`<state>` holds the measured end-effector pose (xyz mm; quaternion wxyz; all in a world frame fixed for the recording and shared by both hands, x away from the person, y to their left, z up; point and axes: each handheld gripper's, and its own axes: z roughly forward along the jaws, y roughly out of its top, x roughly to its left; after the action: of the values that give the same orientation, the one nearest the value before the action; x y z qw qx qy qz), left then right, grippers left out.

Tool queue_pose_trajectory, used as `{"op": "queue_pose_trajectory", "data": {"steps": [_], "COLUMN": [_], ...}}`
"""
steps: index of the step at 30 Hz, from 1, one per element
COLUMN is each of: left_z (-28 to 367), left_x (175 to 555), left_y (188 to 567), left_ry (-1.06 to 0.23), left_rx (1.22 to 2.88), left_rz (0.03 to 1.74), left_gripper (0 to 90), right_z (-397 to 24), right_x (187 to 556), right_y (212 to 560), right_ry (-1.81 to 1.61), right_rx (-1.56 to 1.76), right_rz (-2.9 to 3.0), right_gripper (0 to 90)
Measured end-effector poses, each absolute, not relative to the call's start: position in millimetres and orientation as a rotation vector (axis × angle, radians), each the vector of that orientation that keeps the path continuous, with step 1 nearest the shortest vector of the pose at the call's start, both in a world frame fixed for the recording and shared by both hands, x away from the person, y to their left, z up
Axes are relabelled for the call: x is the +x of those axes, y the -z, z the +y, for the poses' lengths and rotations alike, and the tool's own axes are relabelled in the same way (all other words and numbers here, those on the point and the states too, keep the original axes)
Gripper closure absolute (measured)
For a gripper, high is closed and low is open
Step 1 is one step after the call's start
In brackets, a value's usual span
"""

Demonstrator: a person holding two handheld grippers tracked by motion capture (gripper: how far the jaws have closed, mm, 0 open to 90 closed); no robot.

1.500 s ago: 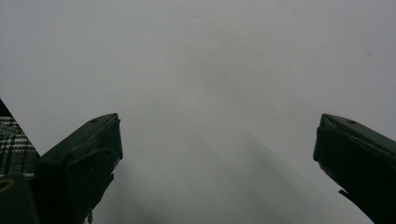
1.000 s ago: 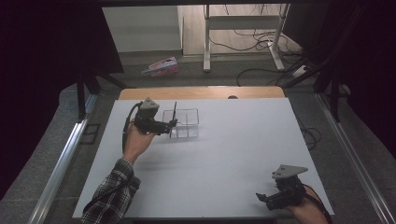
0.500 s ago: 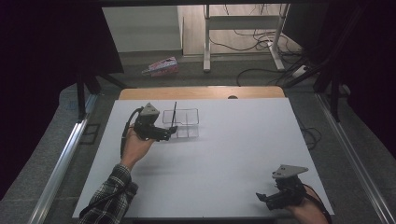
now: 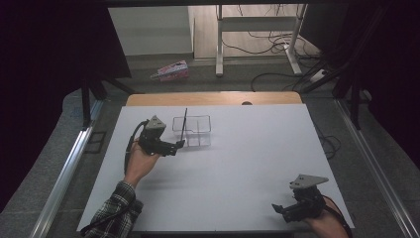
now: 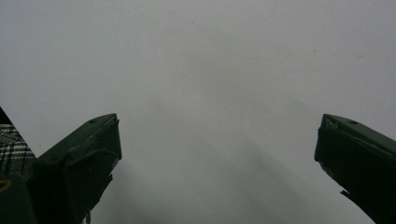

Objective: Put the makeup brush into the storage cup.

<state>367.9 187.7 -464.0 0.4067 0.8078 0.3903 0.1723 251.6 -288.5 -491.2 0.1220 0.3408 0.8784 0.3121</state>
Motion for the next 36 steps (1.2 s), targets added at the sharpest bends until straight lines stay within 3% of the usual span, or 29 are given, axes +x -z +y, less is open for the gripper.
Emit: {"op": "queue_pose_trajectory", "data": {"steps": [36], "left_z": [206.6], "left_x": [328.9], "left_y": [480.2], "left_ry": [-0.423], "left_rx": [2.048], "left_rz": [1.019], "left_gripper": [2.2], "right_z": [-288.6], "right_x": [251.1], "right_y": [490.6], "right_ry": [-0.914], "right_rx": [0.995], "right_rz": [2.559], "right_gripper": [0.3]}}
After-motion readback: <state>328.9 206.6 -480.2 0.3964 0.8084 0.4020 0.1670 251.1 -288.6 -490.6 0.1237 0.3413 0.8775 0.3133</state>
